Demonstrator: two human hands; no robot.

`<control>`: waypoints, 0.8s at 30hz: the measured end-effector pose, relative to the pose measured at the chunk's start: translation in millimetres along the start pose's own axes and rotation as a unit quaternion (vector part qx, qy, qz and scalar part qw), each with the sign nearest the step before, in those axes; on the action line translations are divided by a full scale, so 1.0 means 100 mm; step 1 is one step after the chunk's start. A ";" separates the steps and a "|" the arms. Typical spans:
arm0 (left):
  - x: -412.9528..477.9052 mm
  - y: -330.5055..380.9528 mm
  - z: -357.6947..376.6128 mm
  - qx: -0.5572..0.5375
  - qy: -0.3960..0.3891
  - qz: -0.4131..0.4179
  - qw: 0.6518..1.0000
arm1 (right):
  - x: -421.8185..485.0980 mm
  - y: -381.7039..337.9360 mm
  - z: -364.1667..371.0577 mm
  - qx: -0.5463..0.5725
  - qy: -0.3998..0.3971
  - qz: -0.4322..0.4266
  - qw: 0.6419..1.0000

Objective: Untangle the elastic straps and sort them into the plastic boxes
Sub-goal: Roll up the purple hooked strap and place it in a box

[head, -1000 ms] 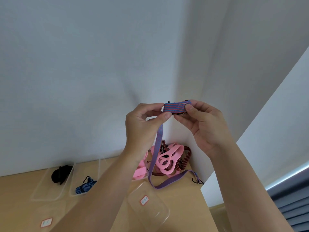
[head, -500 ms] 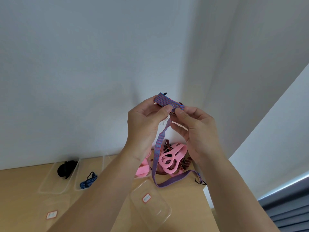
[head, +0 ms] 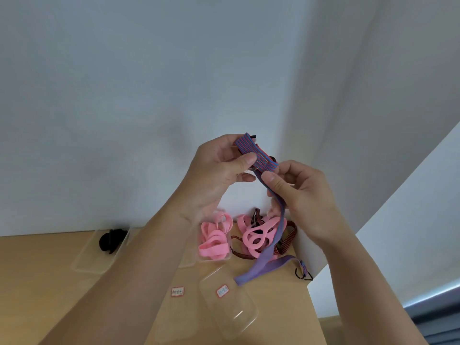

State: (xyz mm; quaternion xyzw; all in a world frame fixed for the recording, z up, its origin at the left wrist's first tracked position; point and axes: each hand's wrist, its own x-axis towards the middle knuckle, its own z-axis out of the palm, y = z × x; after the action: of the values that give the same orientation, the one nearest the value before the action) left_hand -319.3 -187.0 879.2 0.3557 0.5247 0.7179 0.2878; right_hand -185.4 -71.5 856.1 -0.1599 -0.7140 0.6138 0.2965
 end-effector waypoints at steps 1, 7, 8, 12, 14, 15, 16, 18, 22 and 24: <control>-0.01 0.01 -0.02 0.005 -0.003 -0.005 1.000 | 0.00 -0.02 -0.01 -0.008 -0.004 0.000 1.000; -0.05 0.05 -0.18 0.009 -0.063 -0.004 0.998 | -0.06 -0.15 -0.05 0.004 -0.099 0.030 0.995; -0.06 0.06 -0.20 0.005 -0.081 -0.001 0.997 | -0.08 -0.17 -0.03 0.045 -0.111 0.040 0.992; -0.09 0.12 -0.23 0.008 -0.145 0.010 0.989 | -0.14 -0.20 0.06 0.204 -0.155 0.121 0.959; -0.09 0.16 -0.23 0.042 -0.160 0.027 0.986 | -0.14 -0.21 0.07 0.238 -0.186 0.165 0.939; -0.09 0.18 -0.23 0.058 -0.166 0.038 0.984 | -0.14 -0.21 0.06 0.258 -0.197 0.181 0.928; -0.09 0.20 -0.23 0.072 -0.170 0.049 0.982 | -0.13 -0.22 0.06 0.282 -0.199 0.190 0.919; -0.09 0.24 -0.23 0.101 -0.167 0.073 0.978 | -0.13 -0.25 0.06 0.314 -0.185 0.181 0.913; -0.10 0.23 -0.22 0.132 -0.134 0.129 0.974 | -0.12 -0.26 0.09 0.300 -0.126 0.130 0.937; -0.12 0.19 -0.21 0.135 -0.112 0.158 0.972 | -0.12 -0.25 0.10 0.295 -0.096 0.118 0.943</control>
State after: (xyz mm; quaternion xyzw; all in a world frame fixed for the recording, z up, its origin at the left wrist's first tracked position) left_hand -329.8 -213.4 891.2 0.5478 0.5186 0.6321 0.1772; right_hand -179.4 -91.2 877.1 -0.0886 -0.5023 0.8397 0.1863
